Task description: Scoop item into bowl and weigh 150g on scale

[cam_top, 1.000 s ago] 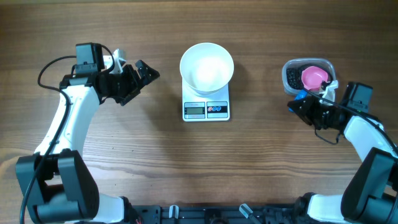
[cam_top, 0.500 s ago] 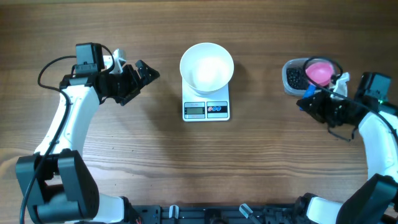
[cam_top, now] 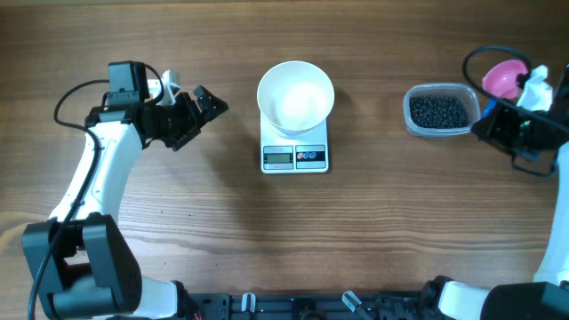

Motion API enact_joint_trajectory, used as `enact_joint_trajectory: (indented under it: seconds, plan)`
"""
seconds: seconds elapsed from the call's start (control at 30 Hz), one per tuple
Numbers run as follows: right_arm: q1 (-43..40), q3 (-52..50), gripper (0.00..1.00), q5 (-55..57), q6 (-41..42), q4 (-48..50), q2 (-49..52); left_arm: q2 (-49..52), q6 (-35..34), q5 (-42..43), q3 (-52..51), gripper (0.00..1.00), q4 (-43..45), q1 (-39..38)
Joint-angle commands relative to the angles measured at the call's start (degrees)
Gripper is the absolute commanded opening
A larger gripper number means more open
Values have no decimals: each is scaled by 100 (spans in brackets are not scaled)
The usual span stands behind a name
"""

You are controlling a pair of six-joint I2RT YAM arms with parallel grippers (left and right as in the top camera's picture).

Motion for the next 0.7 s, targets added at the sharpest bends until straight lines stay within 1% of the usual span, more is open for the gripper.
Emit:
enact_joint_trajectory:
  seconds: [0.0,0.07,0.17,0.27,0.37,0.5,0.67]
  plan:
    - [114,756,4,610,-341,-527,365,-101,111,-13,4,100,17,11]
    - [232,1108,4,984,-415,-940,662,-101,111,-15,4,100,17,11]
    - [448,1539,4,1121,-490,-1272,1156,-101,111,-13,4,100,17,11]
    - [745,1805,4,1344,-743,-1309,1593,-101,111,-13,4,100,17,11]
    - [1088,1904,4,1989,-787,-1414,1950,-101,111,-13,4,100,17,11]
    - [1438,1904,4,2527,-999,-1700,2262,-101,111,-13,4,100,17,11]
    - [1681,1891,4,3558,-931,-1659,2514,-101,111,-13,4,100,17,11]
